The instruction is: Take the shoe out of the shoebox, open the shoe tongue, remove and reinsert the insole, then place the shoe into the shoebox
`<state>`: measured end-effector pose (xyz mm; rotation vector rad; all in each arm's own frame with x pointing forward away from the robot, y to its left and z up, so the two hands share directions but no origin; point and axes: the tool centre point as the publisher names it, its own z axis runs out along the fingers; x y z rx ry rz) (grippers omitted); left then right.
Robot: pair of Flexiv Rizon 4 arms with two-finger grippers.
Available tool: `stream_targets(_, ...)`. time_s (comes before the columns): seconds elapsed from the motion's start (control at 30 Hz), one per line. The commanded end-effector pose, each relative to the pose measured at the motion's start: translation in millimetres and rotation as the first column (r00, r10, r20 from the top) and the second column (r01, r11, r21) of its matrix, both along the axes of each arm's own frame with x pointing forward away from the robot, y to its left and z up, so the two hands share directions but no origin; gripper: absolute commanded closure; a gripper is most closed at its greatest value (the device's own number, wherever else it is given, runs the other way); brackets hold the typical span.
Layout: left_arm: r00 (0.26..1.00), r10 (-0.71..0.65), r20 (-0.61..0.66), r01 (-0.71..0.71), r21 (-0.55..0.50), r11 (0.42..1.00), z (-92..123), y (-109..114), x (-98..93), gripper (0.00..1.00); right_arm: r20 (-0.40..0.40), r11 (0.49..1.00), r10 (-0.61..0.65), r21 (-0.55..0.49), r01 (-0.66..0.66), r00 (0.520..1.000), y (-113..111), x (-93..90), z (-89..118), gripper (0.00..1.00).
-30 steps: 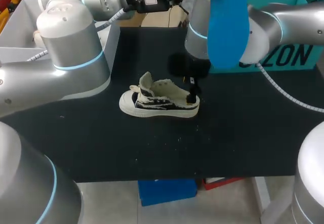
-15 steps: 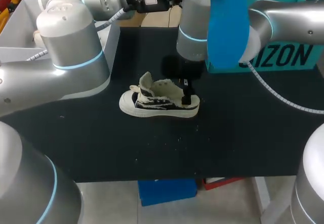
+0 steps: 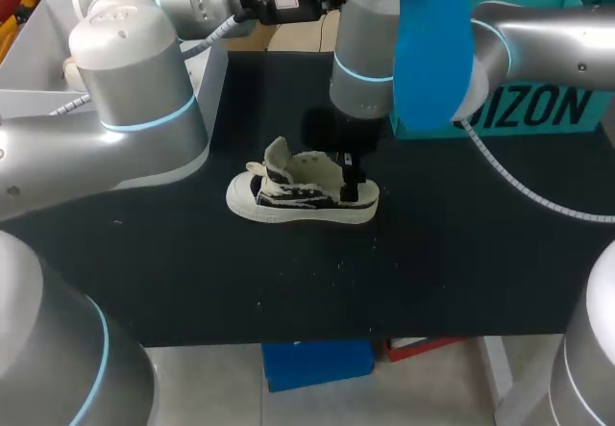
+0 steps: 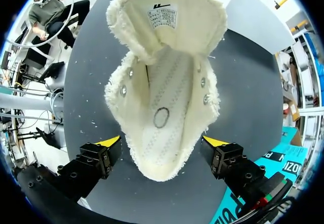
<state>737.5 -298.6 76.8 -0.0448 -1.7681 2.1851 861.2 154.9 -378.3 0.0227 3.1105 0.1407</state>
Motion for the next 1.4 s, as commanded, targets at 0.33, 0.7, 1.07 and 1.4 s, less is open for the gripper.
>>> stream_targets(0.33,1.000,0.005,0.001,-0.005,0.001,1.000,-0.4,-1.3,-1.1,1.00,0.025,0.991,0.061,0.117,-0.063,0.998,-3.8,-2.8,11.9,0.00)
stream_targets(0.7,1.000,0.005,0.001,-0.005,0.001,1.000,-0.4,-1.3,-1.1,1.00,0.127,0.873,0.043,0.478,-0.099,0.991,-5.0,-4.5,19.0,0.00)
stream_targets(1.07,1.000,0.005,0.001,-0.005,0.001,1.000,-0.4,-1.3,-1.1,1.00,0.131,0.772,-0.028,0.633,-0.062,0.991,-7.0,-8.2,10.9,0.00)
stream_targets(1.4,1.000,0.005,0.001,-0.005,0.001,1.000,-0.4,-1.3,-1.1,1.00,0.112,0.703,-0.079,0.710,-0.024,0.991,-10.4,-10.5,-7.1,0.00)
